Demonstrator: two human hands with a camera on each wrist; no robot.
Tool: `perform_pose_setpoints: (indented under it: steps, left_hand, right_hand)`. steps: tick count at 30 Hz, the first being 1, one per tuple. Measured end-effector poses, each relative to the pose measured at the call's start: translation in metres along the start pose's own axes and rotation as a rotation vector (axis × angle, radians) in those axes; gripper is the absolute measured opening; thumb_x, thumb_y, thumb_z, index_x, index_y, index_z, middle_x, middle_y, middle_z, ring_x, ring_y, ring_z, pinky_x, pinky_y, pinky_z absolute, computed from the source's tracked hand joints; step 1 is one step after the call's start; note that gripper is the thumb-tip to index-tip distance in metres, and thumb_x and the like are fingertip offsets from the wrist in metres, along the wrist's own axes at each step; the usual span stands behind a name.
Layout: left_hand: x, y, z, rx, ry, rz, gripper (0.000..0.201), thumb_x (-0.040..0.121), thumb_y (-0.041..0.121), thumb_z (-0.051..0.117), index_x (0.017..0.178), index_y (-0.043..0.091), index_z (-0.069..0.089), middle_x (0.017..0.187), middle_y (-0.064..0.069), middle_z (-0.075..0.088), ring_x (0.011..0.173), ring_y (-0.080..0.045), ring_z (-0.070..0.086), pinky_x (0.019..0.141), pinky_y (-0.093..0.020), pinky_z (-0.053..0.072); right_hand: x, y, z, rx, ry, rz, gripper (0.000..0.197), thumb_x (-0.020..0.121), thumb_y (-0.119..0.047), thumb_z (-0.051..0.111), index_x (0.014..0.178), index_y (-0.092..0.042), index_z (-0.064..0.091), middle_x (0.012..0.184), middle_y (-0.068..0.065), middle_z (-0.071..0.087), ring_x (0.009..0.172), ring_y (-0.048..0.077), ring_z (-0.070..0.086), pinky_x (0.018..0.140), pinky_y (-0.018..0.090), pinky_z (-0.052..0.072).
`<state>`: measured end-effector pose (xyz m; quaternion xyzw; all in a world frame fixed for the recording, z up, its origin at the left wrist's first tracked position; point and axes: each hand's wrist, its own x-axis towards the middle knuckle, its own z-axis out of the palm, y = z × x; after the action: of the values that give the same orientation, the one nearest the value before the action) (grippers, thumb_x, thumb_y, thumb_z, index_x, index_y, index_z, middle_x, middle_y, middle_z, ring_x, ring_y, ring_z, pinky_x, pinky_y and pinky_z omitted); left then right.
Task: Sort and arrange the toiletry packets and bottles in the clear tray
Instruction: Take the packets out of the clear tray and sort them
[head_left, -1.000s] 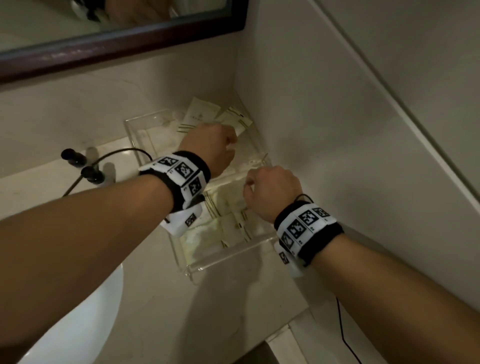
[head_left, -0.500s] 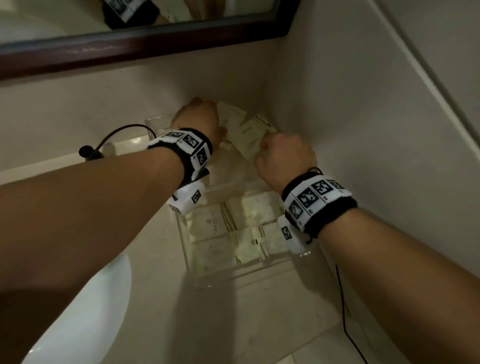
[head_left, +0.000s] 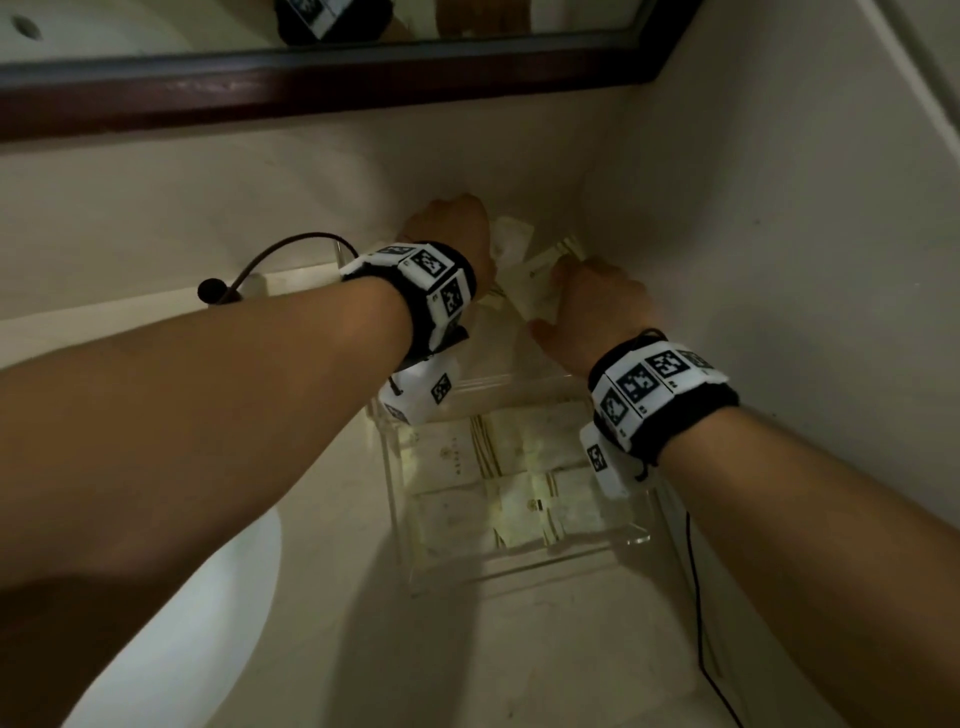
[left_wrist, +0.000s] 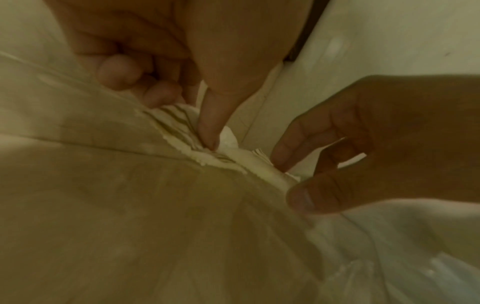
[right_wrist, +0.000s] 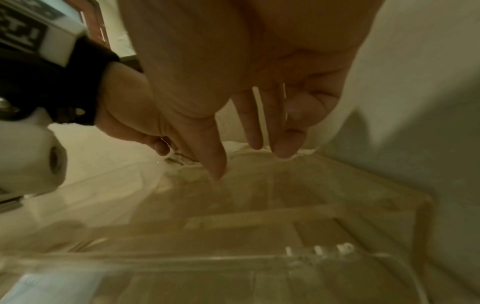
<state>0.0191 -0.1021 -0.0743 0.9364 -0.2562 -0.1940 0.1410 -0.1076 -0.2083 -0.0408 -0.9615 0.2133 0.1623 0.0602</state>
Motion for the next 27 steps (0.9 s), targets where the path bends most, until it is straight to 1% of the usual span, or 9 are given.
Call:
perform_pose_setpoints:
  steps: [2,6,10,14,18,21,23,25,27]
  left_hand:
    - [-0.002,-0.002,0.002,0.007,0.017,-0.004,0.048,0.091,0.03,0.067,0.128,0.005,0.052,0.123,-0.016,0.059,0.108,-0.033,0.06,0.076,-0.035,0.044]
    - [-0.009,-0.005,-0.003,0.014,0.041,-0.019,0.042,0.092,0.029,0.065,0.126,0.006,0.054,0.12,-0.016,0.06,0.105,-0.033,0.061,0.073,-0.034,0.042]
    - [-0.016,-0.008,-0.015,-0.092,0.061,-0.042,0.04,0.092,0.025,0.063,0.129,0.015,0.054,0.122,-0.011,0.06,0.11,-0.032,0.058,0.08,-0.034,0.045]
    - [-0.034,-0.014,-0.021,-0.245,0.095,0.009,0.041,0.089,0.023,0.066,0.129,0.024,0.057,0.12,-0.002,0.063,0.109,-0.024,0.057,0.083,-0.027,0.044]
    - [-0.062,-0.018,-0.023,-0.411,0.109,0.043,0.04,0.08,0.016,0.078,0.116,0.026,0.064,0.102,0.008,0.063,0.087,-0.013,0.058,0.073,-0.022,0.044]
    - [-0.081,-0.02,-0.022,-0.422,0.063,0.104,0.038,0.073,0.018,0.086,0.105,0.025,0.065,0.096,0.011,0.061,0.083,-0.009,0.058,0.067,-0.018,0.041]
    - [-0.094,-0.02,-0.02,-0.392,0.028,0.123,0.032,0.072,0.021,0.087,0.095,0.025,0.066,0.097,0.01,0.061,0.083,-0.01,0.059,0.069,-0.021,0.043]
    - [-0.106,-0.019,-0.016,-0.343,-0.026,0.146,0.026,0.071,0.024,0.087,0.086,0.027,0.066,0.099,0.01,0.061,0.085,-0.012,0.061,0.073,-0.026,0.048]
    - [-0.118,-0.018,-0.012,-0.301,-0.112,0.166,0.021,0.073,0.025,0.086,0.084,0.027,0.069,0.1,0.009,0.063,0.089,-0.011,0.062,0.079,-0.03,0.053]
  right_hand:
    - [0.002,-0.001,-0.002,-0.033,0.003,-0.001,0.051,0.087,-0.042,0.062,0.131,-0.02,0.049,0.122,0.008,0.058,0.108,0.032,0.059,0.081,0.037,0.047]
    - [0.002,-0.002,-0.003,-0.082,0.018,-0.01,0.041,0.088,-0.033,0.06,0.127,-0.02,0.052,0.114,0.01,0.062,0.101,0.033,0.061,0.071,0.033,0.041]
    - [0.004,-0.001,0.0,-0.123,0.018,-0.016,0.036,0.089,-0.023,0.056,0.125,-0.021,0.055,0.114,0.011,0.062,0.1,0.034,0.062,0.071,0.033,0.041]
    - [0.006,0.002,0.001,-0.096,0.059,-0.011,0.028,0.091,-0.02,0.05,0.117,-0.019,0.062,0.107,0.012,0.066,0.095,0.034,0.064,0.07,0.034,0.044]
    - [0.001,0.009,0.001,-0.05,0.159,0.022,0.026,0.09,-0.023,0.049,0.111,-0.016,0.064,0.099,0.016,0.068,0.09,0.039,0.065,0.067,0.034,0.045]
    - [-0.008,0.015,-0.001,0.015,0.225,0.03,0.02,0.088,-0.022,0.051,0.096,-0.011,0.065,0.091,0.017,0.068,0.081,0.037,0.064,0.064,0.032,0.044]
    - [-0.015,0.018,-0.002,0.057,0.263,0.027,0.018,0.088,-0.021,0.052,0.088,-0.008,0.064,0.086,0.015,0.067,0.071,0.03,0.057,0.06,0.03,0.039]
    - [-0.022,0.02,-0.003,0.052,0.312,0.02,0.018,0.088,-0.021,0.052,0.089,-0.007,0.064,0.085,0.014,0.067,0.065,0.026,0.048,0.058,0.029,0.035]
    - [-0.033,0.019,-0.003,0.05,0.358,0.008,0.019,0.089,-0.021,0.053,0.093,-0.008,0.066,0.086,0.013,0.068,0.066,0.026,0.051,0.059,0.029,0.034]
